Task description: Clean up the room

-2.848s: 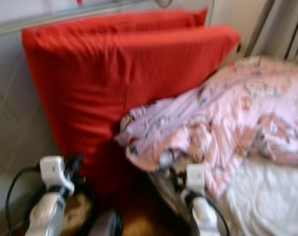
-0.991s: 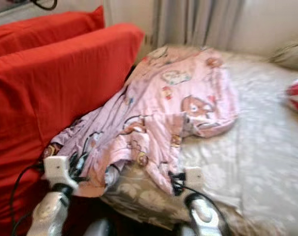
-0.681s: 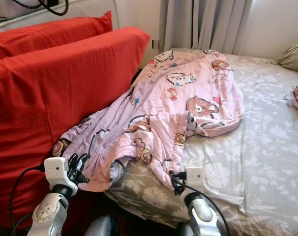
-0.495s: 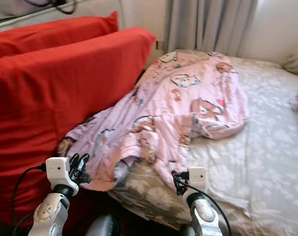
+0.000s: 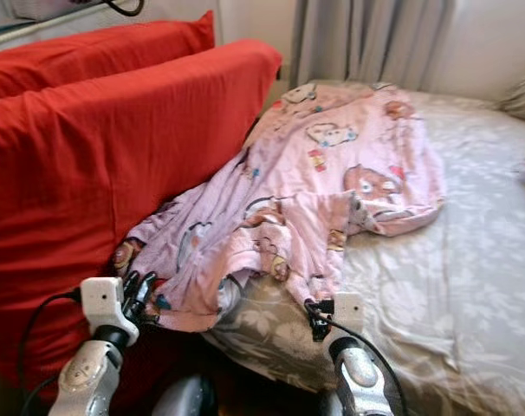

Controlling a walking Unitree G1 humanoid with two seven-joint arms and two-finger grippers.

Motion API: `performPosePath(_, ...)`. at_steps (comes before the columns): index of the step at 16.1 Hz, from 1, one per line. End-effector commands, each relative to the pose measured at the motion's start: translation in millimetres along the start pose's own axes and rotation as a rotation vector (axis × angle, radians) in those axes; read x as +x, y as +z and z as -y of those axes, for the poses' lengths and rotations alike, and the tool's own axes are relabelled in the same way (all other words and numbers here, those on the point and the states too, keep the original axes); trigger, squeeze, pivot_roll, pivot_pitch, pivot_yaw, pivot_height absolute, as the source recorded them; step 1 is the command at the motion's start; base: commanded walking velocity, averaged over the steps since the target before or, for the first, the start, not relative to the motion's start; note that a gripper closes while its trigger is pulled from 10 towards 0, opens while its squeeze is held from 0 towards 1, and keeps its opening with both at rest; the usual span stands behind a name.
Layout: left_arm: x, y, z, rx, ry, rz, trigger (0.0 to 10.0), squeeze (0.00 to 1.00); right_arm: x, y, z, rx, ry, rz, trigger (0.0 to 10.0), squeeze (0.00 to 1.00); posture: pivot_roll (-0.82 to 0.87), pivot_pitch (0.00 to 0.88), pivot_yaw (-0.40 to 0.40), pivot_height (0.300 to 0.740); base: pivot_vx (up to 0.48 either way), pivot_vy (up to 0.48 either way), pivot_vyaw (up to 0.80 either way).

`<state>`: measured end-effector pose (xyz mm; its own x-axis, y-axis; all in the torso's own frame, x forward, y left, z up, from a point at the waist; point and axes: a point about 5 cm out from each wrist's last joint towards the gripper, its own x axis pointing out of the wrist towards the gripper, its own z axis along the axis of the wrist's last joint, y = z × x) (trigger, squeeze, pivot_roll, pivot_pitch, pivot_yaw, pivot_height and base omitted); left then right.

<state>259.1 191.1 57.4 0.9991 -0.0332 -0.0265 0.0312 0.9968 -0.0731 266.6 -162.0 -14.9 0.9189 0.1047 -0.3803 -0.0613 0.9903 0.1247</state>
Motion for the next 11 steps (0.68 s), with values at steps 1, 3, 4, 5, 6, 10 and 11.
performPosePath(1,0.3,1.4,0.3,0.003,-0.005,-0.003,10.0,0.0,2.0,1.6,0.4,0.015,-0.014,-0.005,10.0,0.0,0.05,0.0,0.017,0.613,0.0,0.0,0.0)
performPosePath(3,0.8,1.7,1.5,0.003,-0.009,-0.003,10.0,0.0,3.8,1.5,5.1,0.017,-0.047,-0.037,10.0,0.0,0.05,0.0,0.02,0.613,0.0,0.0,0.0)
performPosePath(4,2.0,2.8,3.2,0.003,-0.014,0.0,10.0,0.0,5.1,0.0,7.2,0.006,-0.053,-0.077,10.0,0.0,0.05,0.0,0.02,0.613,0.0,0.0,0.0)
performPosePath(5,2.6,3.8,4.7,0.003,-0.019,0.004,10.0,0.0,5.9,0.4,8.6,-0.005,-0.058,-0.09,10.0,0.0,0.06,0.0,0.019,0.613,0.0,0.0,0.0)
performPosePath(6,4.8,6.8,5.4,0.004,-0.024,0.013,10.0,0.0,7.5,2.3,11.0,-0.004,-0.07,-0.099,10.0,0.0,0.07,0.0,0.019,0.613,0.0,0.0,0.0)
performPosePath(10,11.4,19.7,5.1,0.013,-0.024,0.049,10.0,0.0,12.5,2.3,8.0,-0.013,-0.047,-0.179,10.0,1.0,0.1,0.0,0.031,0.613,0.0,0.0,0.0)
performPosePath(11,15.2,25.8,1.2,0.03,-0.007,0.068,10.0,0.0,14.9,5.1,6.2,-0.031,-0.055,-0.184,10.0,1.0,0.12,0.0,0.036,0.613,0.0,0.0,0.0)
